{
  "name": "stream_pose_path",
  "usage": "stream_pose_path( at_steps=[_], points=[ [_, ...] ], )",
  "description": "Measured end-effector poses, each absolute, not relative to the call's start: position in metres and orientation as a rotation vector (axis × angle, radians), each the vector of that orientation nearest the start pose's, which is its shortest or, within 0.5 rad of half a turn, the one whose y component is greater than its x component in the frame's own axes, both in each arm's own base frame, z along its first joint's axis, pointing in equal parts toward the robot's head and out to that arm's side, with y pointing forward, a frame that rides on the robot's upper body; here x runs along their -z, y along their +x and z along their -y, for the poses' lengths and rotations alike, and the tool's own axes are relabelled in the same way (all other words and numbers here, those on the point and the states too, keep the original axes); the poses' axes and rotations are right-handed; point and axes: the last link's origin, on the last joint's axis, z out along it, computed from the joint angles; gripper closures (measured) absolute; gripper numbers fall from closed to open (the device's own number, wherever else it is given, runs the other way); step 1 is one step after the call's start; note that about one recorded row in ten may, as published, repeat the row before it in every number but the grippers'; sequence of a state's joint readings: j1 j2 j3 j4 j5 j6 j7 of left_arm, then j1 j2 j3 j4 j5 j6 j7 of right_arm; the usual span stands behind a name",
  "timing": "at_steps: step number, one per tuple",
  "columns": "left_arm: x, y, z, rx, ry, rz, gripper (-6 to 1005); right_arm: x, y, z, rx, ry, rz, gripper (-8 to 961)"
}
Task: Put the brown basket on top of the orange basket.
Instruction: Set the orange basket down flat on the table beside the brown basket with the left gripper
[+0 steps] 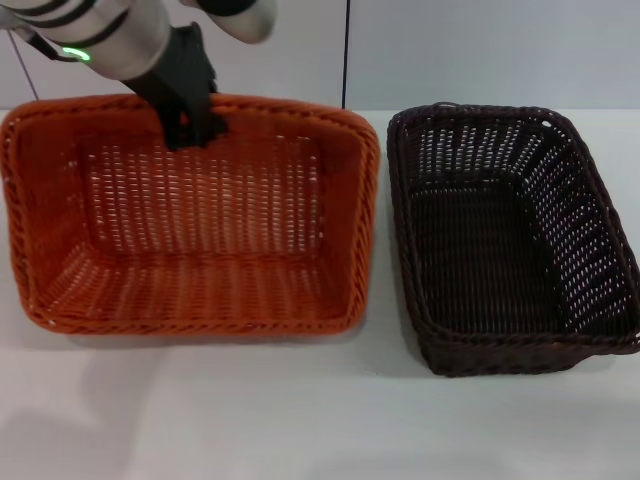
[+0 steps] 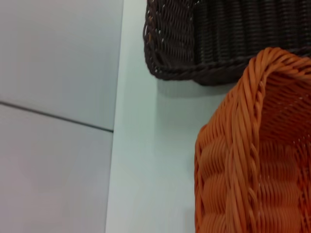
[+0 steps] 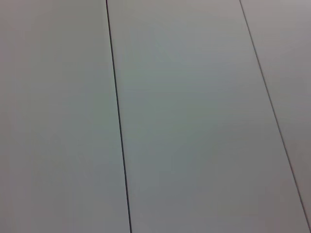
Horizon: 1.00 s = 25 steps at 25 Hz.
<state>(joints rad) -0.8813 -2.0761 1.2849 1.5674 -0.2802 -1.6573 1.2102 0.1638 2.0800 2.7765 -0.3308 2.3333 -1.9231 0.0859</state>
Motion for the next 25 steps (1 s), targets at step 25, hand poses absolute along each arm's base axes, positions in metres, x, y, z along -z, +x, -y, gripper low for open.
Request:
stream_pose_path(
  at_steps=[25],
  points=[
    [-0.012, -0.088, -0.421, -0.678, -2.576, -0.310, 837, -0.024, 0.361, -0.165, -0.772, -1.084, -0.459, 130]
  ],
)
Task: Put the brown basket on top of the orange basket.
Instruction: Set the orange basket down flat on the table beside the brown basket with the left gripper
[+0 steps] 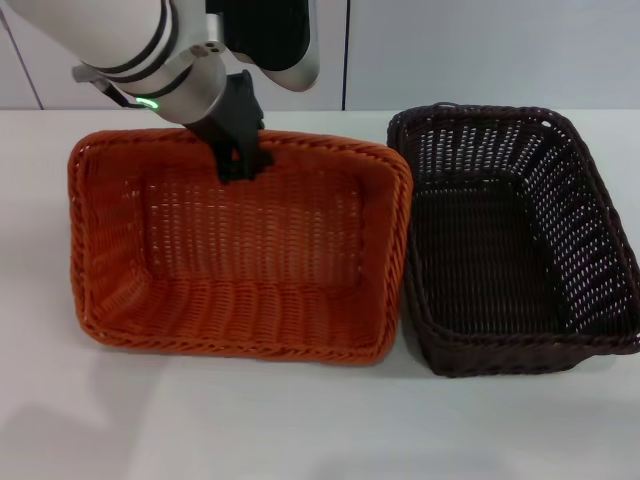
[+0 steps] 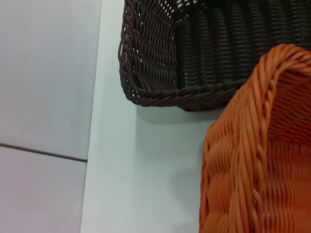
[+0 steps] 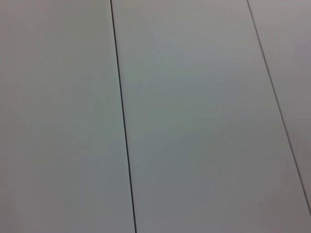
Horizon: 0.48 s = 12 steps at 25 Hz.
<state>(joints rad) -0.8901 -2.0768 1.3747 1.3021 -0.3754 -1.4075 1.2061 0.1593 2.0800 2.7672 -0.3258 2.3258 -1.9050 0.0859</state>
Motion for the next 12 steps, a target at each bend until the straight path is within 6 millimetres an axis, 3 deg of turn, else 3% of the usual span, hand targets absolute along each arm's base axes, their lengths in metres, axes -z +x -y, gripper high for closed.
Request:
stream_pose_path(
  at_steps=[12],
  points=[
    [0.001, -0.098, -0.437, -0.644, -2.552, -0.304, 851, -0.023, 0.362, -0.167, -0.768, -1.091, -0.467, 131]
  ],
)
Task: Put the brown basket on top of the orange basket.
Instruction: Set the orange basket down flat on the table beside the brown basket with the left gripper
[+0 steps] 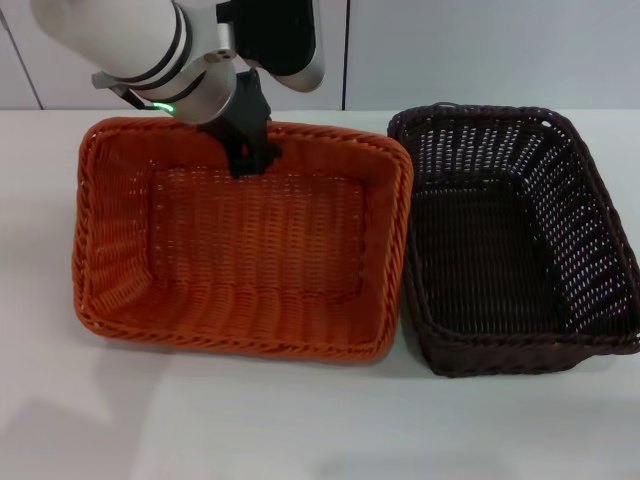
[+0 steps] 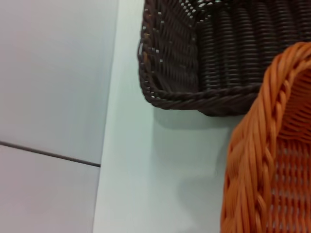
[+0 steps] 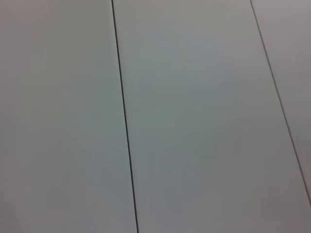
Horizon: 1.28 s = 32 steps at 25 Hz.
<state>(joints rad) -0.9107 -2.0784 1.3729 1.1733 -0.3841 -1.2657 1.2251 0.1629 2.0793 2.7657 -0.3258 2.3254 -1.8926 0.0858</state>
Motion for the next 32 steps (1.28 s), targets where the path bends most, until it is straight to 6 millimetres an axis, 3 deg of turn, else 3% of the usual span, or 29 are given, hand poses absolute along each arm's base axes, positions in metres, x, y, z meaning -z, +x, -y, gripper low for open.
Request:
stream_pose_path(
  at_steps=[14, 22, 27, 32],
  points=[
    [0.008, -0.101, -0.450, -0.640, -2.484, -0.204, 820, -0.023, 0.363, -0.168, -0.763, -1.095, -0.471, 130],
    [0.011, -0.099, -0.450, -0.670, -2.450, -0.246, 600, -0.022, 0.363, -0.169, -0.766, -1.099, -0.471, 130],
    [0.013, -0.097, -0.448, -0.720, -2.420, -0.281, 365, -0.022, 0.363, -0.169, -0.765, -1.103, -0.471, 130],
    [0.011, -0.091, -0.448, -0.718, -2.374, -0.300, 353, -0.021, 0.362, -0.168, -0.767, -1.124, -0.470, 130]
  ],
)
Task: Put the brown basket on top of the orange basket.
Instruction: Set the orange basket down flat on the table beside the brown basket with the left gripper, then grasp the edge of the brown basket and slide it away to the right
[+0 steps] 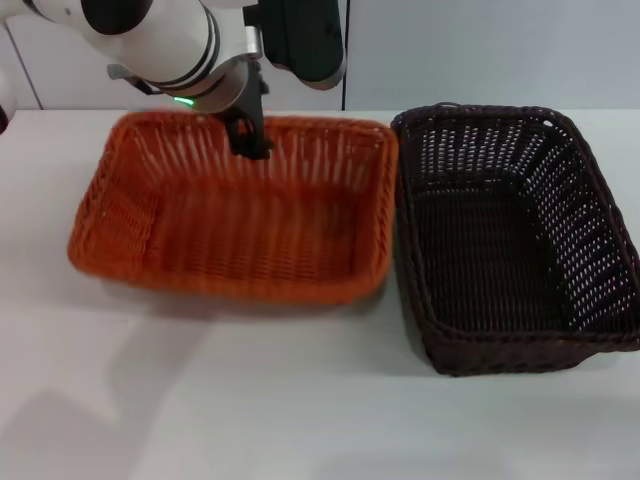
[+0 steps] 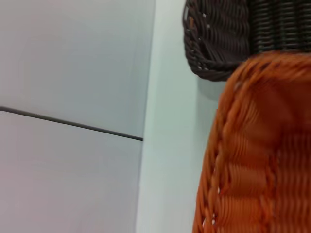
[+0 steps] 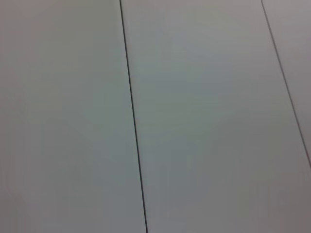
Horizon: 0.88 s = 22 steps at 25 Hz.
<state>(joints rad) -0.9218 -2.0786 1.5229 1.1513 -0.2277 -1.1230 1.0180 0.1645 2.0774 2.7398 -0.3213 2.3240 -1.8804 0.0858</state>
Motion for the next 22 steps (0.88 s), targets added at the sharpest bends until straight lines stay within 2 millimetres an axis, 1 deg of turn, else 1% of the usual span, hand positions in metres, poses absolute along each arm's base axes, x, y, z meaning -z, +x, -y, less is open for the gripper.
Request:
stream_pose_path(
  at_steps=[6, 9, 13, 14, 15, 16, 17, 18, 20, 22],
  points=[
    [-0.003, -0.078, -0.448, -0.656, -2.297, -0.295, 344, -0.023, 0.363, -0.167, -0.763, -1.111, -0.460, 131],
    [-0.020, -0.073, -0.449, -0.580, -2.214, -0.236, 340, -0.025, 0.364, -0.166, -0.760, -1.105, -0.453, 131],
    [-0.056, -0.065, -0.448, -0.335, -2.036, -0.091, 335, -0.028, 0.365, -0.166, -0.745, -1.065, -0.450, 131],
    [-0.067, -0.063, -0.447, -0.237, -1.983, -0.043, 333, -0.029, 0.366, -0.167, -0.744, -1.058, -0.449, 131],
    [-0.075, -0.064, -0.446, -0.169, -1.953, -0.001, 332, -0.030, 0.366, -0.168, -0.744, -1.054, -0.445, 131],
    [-0.086, -0.065, -0.444, -0.067, -1.906, 0.055, 330, -0.031, 0.366, -0.169, -0.744, -1.053, -0.437, 131],
    [-0.103, -0.072, -0.439, 0.095, -1.829, 0.133, 329, -0.032, 0.366, -0.170, -0.743, -1.053, -0.428, 131],
    [-0.103, -0.072, -0.439, 0.095, -1.829, 0.133, 285, -0.034, 0.366, -0.171, -0.742, -1.054, -0.420, 131],
    [-0.116, -0.084, -0.429, 0.257, -1.742, 0.167, 198, -0.035, 0.365, -0.174, -0.745, -1.058, -0.408, 131],
    [-0.125, -0.096, -0.413, 0.422, -1.657, 0.150, 198, -0.036, 0.364, -0.177, -0.751, -1.065, -0.400, 131]
  ],
)
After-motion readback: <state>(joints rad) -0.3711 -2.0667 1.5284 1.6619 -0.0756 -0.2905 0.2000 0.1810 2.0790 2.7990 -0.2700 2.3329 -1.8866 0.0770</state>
